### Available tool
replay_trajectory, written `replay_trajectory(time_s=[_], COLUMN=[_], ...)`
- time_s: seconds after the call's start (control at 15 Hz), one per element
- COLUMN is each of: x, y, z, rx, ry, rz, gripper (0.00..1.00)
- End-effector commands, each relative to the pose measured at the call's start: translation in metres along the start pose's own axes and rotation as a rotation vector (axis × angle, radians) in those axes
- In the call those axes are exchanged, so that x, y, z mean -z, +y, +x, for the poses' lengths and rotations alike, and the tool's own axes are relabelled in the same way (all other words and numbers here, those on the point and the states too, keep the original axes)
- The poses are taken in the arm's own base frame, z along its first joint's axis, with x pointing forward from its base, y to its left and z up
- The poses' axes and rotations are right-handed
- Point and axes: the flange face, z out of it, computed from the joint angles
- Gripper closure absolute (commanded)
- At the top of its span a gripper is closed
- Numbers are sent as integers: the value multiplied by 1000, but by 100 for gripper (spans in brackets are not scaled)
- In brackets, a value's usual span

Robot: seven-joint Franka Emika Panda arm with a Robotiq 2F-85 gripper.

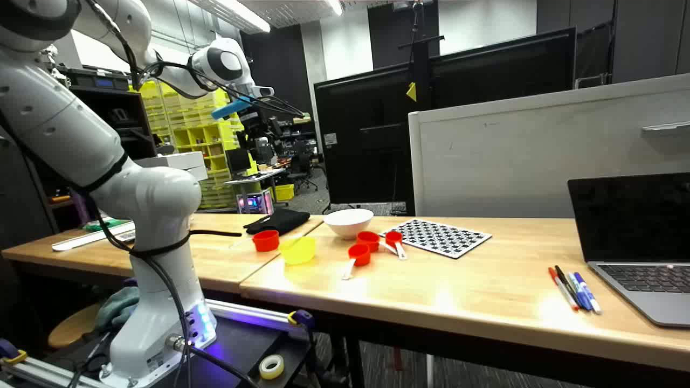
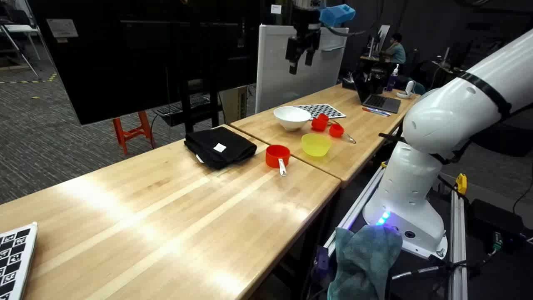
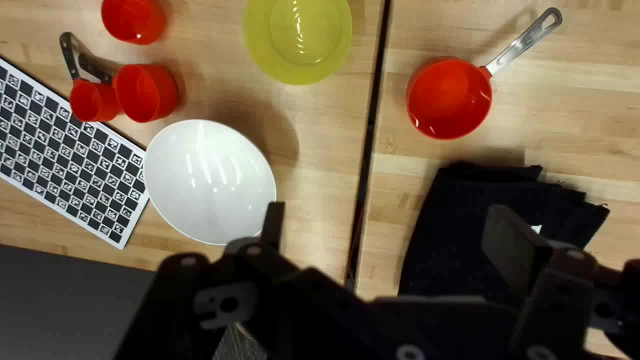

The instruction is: Shift the scooper to the right

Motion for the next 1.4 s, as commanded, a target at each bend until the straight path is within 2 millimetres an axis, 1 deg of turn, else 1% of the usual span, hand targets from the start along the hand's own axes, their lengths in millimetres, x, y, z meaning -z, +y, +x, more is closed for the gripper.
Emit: replay_trajectory(time_s=[0.0,1.07,1.33], x=[1,2,-18], y=[0,0,-10], z=[0,0,3], rx=[0,0,9], ry=[0,1,4], rz=[0,0,42], gripper=[0,0,0])
